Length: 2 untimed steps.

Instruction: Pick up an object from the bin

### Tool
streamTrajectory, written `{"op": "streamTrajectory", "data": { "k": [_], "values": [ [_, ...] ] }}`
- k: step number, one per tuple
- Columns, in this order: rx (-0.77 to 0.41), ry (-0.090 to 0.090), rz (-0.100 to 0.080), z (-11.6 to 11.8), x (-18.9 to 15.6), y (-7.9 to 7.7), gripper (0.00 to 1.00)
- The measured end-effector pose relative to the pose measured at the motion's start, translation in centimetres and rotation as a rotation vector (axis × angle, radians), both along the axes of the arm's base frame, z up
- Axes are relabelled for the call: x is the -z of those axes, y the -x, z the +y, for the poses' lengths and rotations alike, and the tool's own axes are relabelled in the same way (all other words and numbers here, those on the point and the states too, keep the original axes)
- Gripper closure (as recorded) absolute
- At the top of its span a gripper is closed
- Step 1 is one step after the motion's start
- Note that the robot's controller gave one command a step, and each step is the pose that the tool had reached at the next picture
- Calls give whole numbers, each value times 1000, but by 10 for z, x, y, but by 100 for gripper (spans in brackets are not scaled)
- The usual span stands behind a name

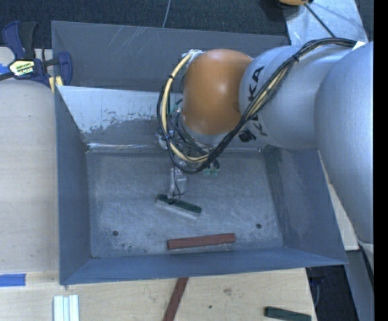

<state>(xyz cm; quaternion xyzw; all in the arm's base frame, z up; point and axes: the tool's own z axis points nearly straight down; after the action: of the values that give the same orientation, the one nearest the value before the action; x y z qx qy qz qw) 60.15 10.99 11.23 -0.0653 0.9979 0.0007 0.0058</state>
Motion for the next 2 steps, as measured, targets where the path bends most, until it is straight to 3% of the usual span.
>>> {"op": "streamTrajectory", "data": {
  "k": [1,2],
  "values": [
    [-50,2,10,-23,33,22,0],
    [5,2,11,-52,39,72,100]
  ]
}}
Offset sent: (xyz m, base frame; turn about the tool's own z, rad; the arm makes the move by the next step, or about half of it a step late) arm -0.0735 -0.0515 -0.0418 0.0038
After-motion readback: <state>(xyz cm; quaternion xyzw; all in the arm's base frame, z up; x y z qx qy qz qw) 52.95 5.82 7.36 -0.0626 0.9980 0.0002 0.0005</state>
